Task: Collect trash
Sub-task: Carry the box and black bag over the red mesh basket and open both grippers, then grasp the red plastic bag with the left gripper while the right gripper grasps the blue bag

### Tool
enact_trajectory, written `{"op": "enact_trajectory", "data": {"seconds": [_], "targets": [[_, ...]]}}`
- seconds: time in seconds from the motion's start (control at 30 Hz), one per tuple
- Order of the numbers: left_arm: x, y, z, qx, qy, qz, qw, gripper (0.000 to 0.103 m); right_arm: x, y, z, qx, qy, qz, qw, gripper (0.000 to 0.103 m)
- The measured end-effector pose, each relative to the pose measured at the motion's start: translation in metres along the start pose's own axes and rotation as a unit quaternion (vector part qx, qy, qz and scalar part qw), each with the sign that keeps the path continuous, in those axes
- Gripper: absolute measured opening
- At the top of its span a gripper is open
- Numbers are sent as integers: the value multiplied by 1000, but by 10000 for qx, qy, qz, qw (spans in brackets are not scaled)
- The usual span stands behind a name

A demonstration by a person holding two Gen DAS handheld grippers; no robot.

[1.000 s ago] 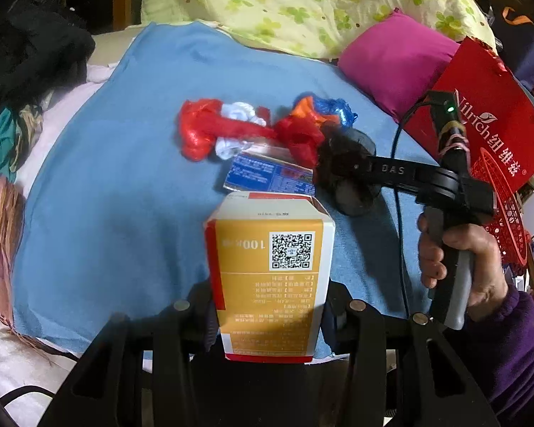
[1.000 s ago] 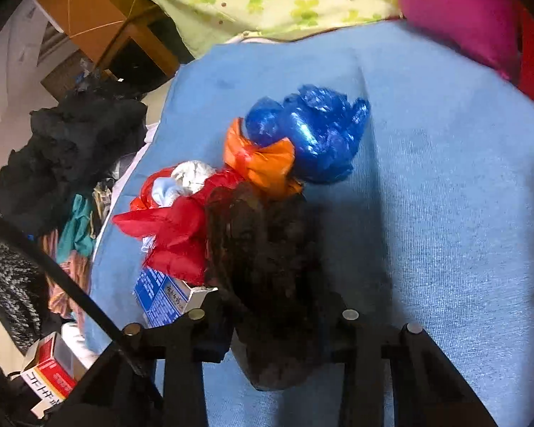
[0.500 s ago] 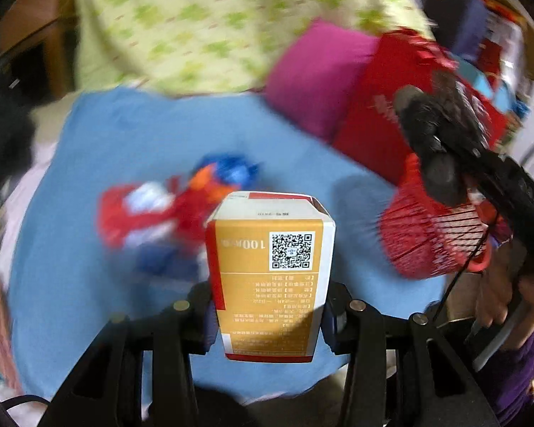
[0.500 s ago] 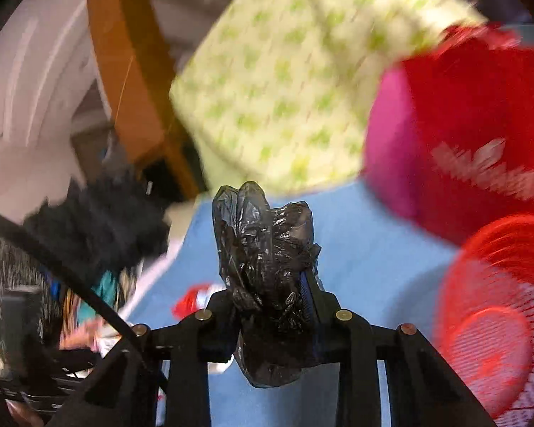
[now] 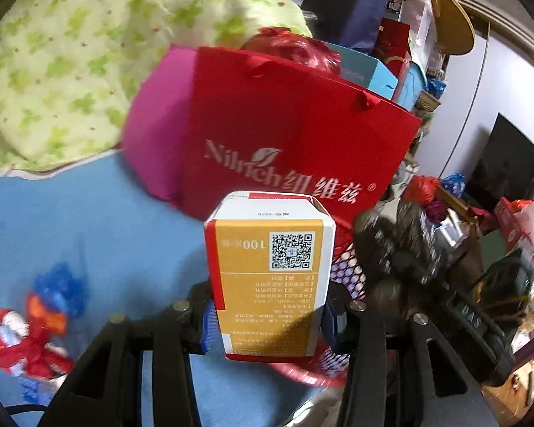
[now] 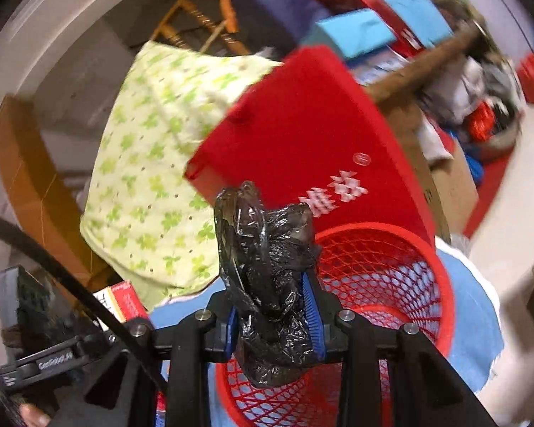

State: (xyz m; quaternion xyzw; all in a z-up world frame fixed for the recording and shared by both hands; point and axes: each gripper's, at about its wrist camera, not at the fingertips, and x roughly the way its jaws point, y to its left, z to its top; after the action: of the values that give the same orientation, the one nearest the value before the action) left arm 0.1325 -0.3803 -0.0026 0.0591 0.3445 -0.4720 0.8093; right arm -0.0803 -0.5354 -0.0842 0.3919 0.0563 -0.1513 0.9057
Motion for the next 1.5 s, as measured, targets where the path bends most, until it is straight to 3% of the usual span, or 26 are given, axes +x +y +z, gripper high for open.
{"op": "enact_trajectory", "data": {"seconds": [0.17, 0.23, 0.27, 0.3, 0.5, 0.7, 0.8, 0.97, 1.17, 1.27, 1.4, 1.5], "targets": [[28, 1, 2, -73, 149, -292, 9994, 51, 12, -19, 9, 358, 264, 91, 9990, 37], [34, 1, -1, -17, 218, -347, 9992, 58, 17, -22, 9, 453, 343, 173, 9982, 51], [37, 1, -3, 8, 240, -331, 9992, 58, 17, -27, 8, 516, 350, 207, 9978, 71], [41, 1, -2, 22, 260, -299, 9992, 58, 16, -28, 7, 567, 328, 255, 9975, 74], [22, 23, -15, -134, 154, -119, 9997, 59, 16, -18, 4, 366, 242, 368, 9984, 74], [-24, 74, -44, -474, 4, 486, 9977, 64, 22, 21, -10, -308, 197, 538, 9979, 74], [-56, 112, -64, -840, -62, 863, 9927, 64, 25, 53, -24, -773, 197, 828, 9934, 73], [-121, 177, -110, -1293, -178, 1832, 9744, 66, 35, 106, -57, -1556, 399, 1446, 9764, 74], [-172, 237, -169, -1520, -105, 2837, 9467, 67, 62, 157, -110, -2133, 1090, 1880, 9525, 74], [-174, 258, -191, -1625, 37, 2963, 9412, 67, 95, 171, -139, -2237, 1724, 1749, 9432, 74], [-167, 278, -204, -1893, 128, 2832, 9401, 67, 148, 174, -170, -1920, 2644, 1415, 9344, 74], [-156, 293, -207, -1994, 252, 2778, 9394, 67, 187, 168, -186, -1711, 3008, 1036, 9325, 74]]}}
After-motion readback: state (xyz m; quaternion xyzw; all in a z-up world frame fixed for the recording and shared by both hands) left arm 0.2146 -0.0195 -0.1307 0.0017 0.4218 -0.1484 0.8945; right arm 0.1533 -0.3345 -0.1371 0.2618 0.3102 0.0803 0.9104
